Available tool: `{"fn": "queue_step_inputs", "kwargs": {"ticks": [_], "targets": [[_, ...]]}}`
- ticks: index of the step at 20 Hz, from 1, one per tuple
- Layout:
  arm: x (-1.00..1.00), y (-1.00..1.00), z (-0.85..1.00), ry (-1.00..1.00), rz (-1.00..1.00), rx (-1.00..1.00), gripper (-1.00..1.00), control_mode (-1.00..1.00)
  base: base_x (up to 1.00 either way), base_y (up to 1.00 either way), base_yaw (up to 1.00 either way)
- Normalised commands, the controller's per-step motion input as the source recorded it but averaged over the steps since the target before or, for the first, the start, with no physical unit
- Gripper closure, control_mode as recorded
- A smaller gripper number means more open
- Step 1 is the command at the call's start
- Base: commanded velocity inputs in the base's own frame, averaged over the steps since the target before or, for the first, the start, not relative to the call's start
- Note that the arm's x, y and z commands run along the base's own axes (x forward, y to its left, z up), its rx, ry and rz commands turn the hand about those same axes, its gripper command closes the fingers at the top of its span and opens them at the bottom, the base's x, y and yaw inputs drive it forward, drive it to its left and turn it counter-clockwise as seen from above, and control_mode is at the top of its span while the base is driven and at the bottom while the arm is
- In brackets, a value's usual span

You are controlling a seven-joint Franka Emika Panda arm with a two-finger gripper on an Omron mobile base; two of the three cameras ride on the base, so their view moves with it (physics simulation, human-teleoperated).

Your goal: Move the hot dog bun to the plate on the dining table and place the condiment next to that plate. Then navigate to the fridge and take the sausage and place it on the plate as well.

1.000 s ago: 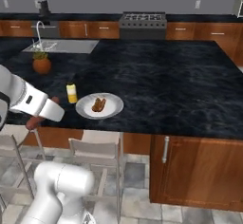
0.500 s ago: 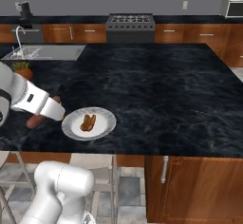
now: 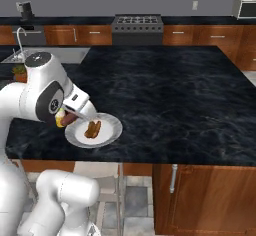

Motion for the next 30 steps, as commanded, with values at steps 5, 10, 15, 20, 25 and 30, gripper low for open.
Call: {"fn": "queue_step_inputs", "kwargs": {"ticks": [5, 10, 15, 20, 25, 30], "targets": [[0.94, -0.12, -0.88, 0.06, 0.02, 0.03, 1.00, -1.00, 0.00, 0.00, 0.00], [1.00, 0.04, -0.67, 0.10, 0.00, 0.00, 1.00, -1.00, 0.00, 0.00, 0.00], [0.94, 0.01, -0.50, 0.13, 0.00, 0.00, 1.00, -1.00, 0.00, 0.00, 0.00], [0.67, 0.00, -0.55, 0.07, 0.00, 0.00, 1.00, -1.00, 0.00, 0.00, 0.00], [0.49, 0.00, -0.49, 0.06, 0.00, 0.00, 1.00, -1.00, 0.00, 0.00, 0.00], [0.27, 0.05, -0.47, 0.06, 0.00, 0.00, 1.00, -1.00, 0.00, 0.00, 0.00]]}}
